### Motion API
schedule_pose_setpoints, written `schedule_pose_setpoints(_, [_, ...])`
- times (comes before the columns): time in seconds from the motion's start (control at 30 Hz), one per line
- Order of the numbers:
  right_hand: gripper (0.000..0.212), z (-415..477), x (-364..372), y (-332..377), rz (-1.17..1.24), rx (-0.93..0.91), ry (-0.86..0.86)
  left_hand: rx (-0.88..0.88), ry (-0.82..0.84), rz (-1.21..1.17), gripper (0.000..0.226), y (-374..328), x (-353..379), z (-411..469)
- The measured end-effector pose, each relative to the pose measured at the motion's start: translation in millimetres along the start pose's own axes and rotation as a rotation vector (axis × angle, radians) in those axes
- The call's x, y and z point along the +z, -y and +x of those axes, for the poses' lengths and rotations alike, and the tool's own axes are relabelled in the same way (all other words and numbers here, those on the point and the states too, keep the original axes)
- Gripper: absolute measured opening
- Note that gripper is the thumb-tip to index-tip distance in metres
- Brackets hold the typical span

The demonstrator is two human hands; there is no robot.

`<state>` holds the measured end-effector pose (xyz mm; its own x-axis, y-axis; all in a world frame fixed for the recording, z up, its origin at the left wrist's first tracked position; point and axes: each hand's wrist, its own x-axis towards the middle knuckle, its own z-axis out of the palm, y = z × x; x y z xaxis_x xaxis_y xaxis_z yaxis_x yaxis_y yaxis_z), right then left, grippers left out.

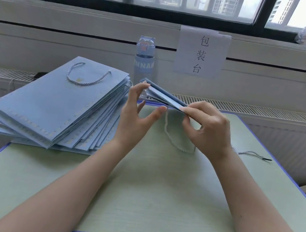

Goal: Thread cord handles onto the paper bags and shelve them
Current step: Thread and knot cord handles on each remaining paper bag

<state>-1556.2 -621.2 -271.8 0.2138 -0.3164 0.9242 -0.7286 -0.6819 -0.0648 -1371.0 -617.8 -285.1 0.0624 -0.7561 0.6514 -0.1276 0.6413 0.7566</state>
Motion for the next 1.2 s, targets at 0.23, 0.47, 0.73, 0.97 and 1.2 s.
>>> schedule_pose_setpoints(0.23, [0.014, -10, 0, -10, 0.295, 0.276, 0.428, -0.079, 0.173, 0.447, 0.033, 15, -4, 0])
schedule_pose_setpoints(0.47, [0.012, -9, -8, -11, 0.221, 0.507, 0.848, -0.329, 0.656, 0.727, 0.056, 23, -13, -4])
schedule_pose_setpoints(0.73, [0.045, -15, -37, -67, -0.226, 0.879, 0.957, -0.375, 0.642, 0.752, 0.061, 25, -17, -2])
schedule_pose_setpoints(0.97, [0.024, -19, -32, -72, -0.239, 0.978, 0.801, -0.346, 0.646, 0.768, 0.057, 20, -15, -3])
schedule_pose_setpoints(1.2, [0.025, 8, -26, -33, 0.716, 1.001, 0.217, -0.322, 0.657, 0.747, 0.053, 15, -12, -5])
